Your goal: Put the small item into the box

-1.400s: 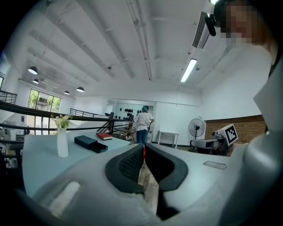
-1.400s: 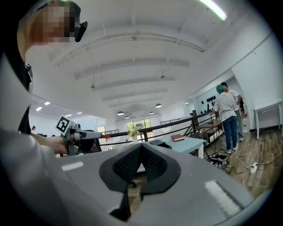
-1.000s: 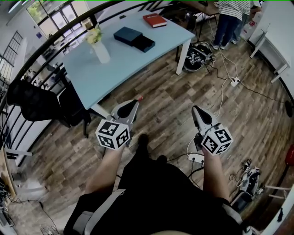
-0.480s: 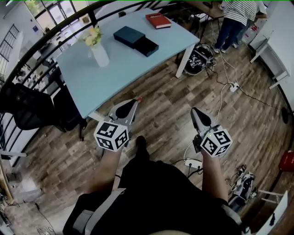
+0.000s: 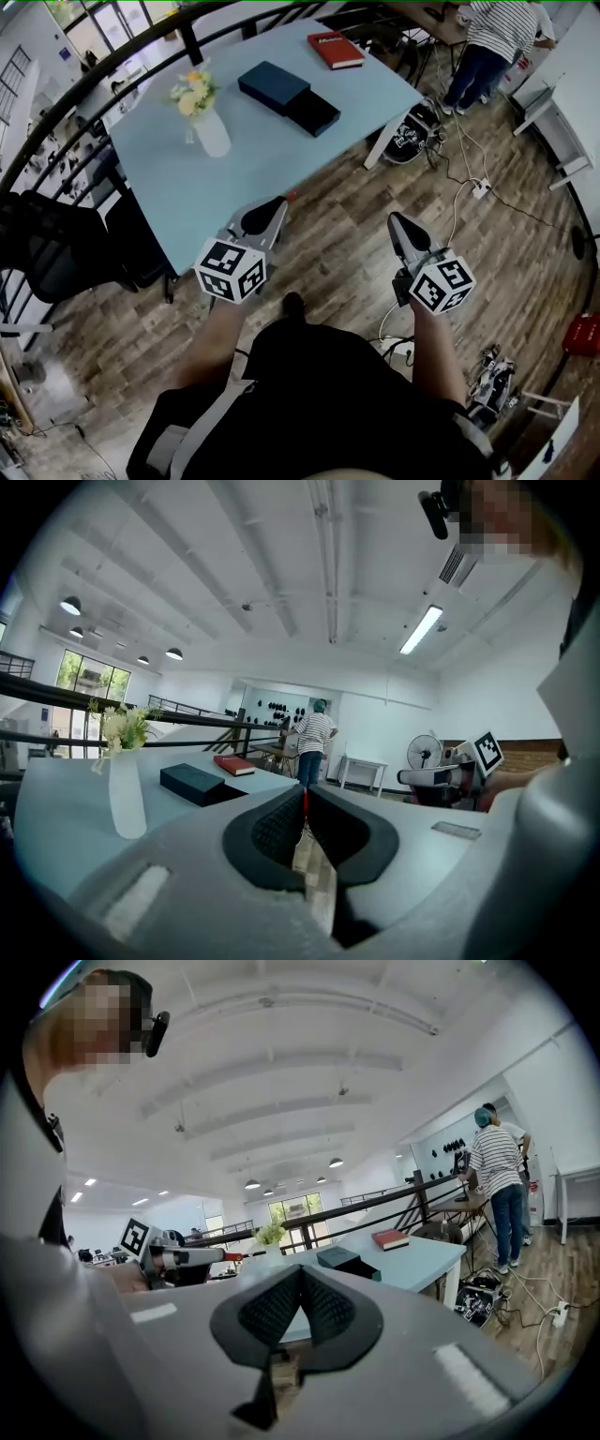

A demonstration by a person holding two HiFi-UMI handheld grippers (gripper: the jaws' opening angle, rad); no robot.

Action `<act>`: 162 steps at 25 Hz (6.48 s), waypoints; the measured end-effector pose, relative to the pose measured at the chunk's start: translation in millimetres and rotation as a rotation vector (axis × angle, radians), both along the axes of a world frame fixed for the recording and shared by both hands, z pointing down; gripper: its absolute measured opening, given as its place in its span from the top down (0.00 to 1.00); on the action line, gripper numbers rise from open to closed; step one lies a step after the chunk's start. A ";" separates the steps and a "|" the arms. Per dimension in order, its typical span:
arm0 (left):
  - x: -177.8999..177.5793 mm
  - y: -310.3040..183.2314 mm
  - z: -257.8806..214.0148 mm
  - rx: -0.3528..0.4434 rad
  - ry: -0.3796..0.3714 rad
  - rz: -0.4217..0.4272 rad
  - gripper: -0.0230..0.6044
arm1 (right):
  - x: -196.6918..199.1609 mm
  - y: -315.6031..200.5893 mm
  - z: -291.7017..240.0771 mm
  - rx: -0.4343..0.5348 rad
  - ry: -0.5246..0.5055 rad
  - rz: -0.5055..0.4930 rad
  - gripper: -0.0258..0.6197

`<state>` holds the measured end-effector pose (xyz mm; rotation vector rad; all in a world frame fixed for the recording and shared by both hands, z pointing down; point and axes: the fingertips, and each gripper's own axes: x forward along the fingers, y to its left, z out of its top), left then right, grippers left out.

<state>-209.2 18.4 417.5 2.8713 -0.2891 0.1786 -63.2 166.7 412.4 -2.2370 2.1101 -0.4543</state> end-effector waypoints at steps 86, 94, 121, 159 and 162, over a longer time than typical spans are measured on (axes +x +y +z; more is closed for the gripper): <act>319.6 -349.9 72.2 -0.144 -0.165 -0.391 0.93 | 364.6 -428.0 66.2 -0.128 -0.154 -0.421 0.96; 352.5 -320.9 87.2 -0.186 -0.190 -0.476 0.93 | 378.3 -427.3 67.5 -0.117 -0.183 -0.546 0.96; 354.8 -311.6 229.8 -0.382 -0.495 -0.301 0.93 | 336.1 -417.1 111.5 -0.249 -0.185 -0.583 0.96; 358.2 -328.2 225.9 -0.191 -0.614 -0.246 0.82 | 359.1 -392.8 74.2 -0.168 -0.166 -0.542 0.96; 358.1 -334.5 197.2 -0.159 -0.553 -0.293 0.82 | 362.5 -393.6 64.4 -0.137 -0.162 -0.559 0.96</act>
